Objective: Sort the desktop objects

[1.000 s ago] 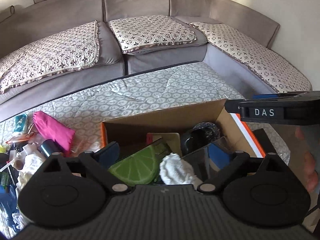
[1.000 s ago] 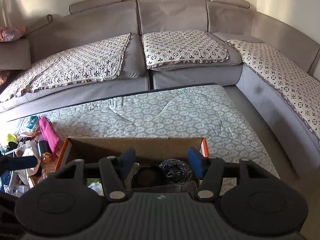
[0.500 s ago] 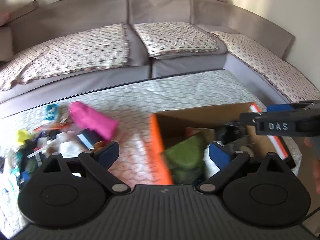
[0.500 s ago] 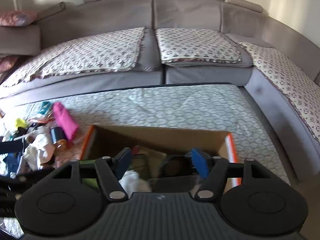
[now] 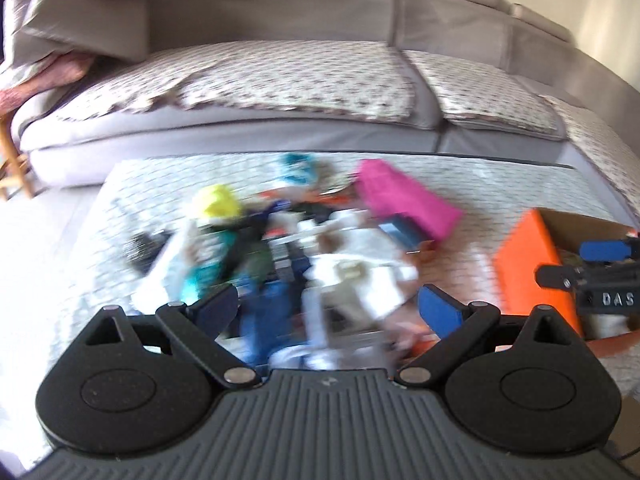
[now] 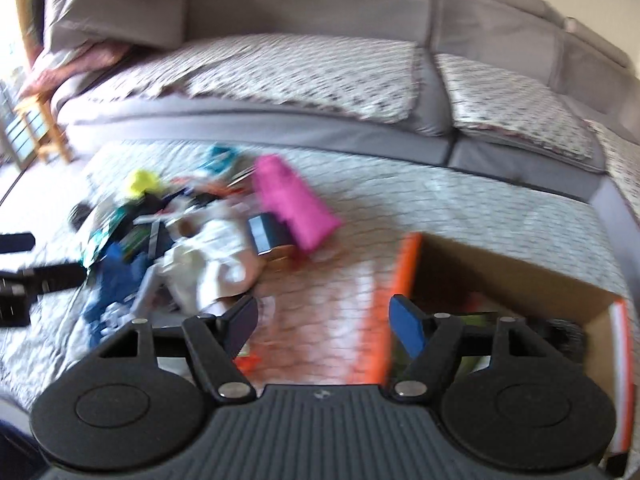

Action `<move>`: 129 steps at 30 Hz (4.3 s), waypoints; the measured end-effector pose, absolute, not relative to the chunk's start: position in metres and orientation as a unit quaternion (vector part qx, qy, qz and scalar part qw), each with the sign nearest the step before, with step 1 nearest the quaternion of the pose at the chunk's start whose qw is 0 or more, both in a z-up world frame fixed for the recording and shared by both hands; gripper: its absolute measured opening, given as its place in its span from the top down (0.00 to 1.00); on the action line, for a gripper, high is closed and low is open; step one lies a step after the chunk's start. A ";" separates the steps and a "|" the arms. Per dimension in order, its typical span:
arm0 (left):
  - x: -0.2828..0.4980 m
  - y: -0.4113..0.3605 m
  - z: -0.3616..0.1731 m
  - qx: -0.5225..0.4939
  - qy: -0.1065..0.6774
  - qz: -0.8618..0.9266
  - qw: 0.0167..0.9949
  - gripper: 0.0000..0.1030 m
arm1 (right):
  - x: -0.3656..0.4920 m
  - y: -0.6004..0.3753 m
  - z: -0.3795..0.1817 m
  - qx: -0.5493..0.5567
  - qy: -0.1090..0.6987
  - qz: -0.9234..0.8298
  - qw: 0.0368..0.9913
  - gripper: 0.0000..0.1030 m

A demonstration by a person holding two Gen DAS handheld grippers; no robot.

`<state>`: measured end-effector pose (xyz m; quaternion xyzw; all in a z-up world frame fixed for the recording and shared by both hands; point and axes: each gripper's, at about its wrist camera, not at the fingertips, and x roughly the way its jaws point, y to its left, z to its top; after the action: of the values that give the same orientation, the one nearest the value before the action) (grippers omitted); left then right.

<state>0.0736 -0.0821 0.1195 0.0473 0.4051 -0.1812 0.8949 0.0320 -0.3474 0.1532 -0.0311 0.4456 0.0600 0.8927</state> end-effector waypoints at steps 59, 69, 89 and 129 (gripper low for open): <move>0.025 -0.061 0.120 0.077 0.419 -0.177 0.887 0.91 | -0.022 -0.286 0.141 -0.025 0.444 0.157 0.882 0.87; 0.026 -0.068 0.110 0.095 0.419 -0.165 0.888 0.91 | -0.015 -0.288 0.124 -0.016 0.451 0.144 0.881 0.87; 0.036 -0.064 0.091 0.106 0.436 -0.150 0.881 0.90 | -0.003 -0.271 0.105 -0.026 0.471 0.148 0.869 0.87; -0.051 -0.326 0.125 0.165 0.349 -0.368 0.846 0.00 | -0.071 -0.556 0.150 0.129 0.376 -0.117 0.910 0.00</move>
<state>-0.0507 -0.3261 0.1250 0.1652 0.3492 -0.3683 0.8457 -0.0711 -0.5564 0.1501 0.1287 0.3764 -0.1171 0.9100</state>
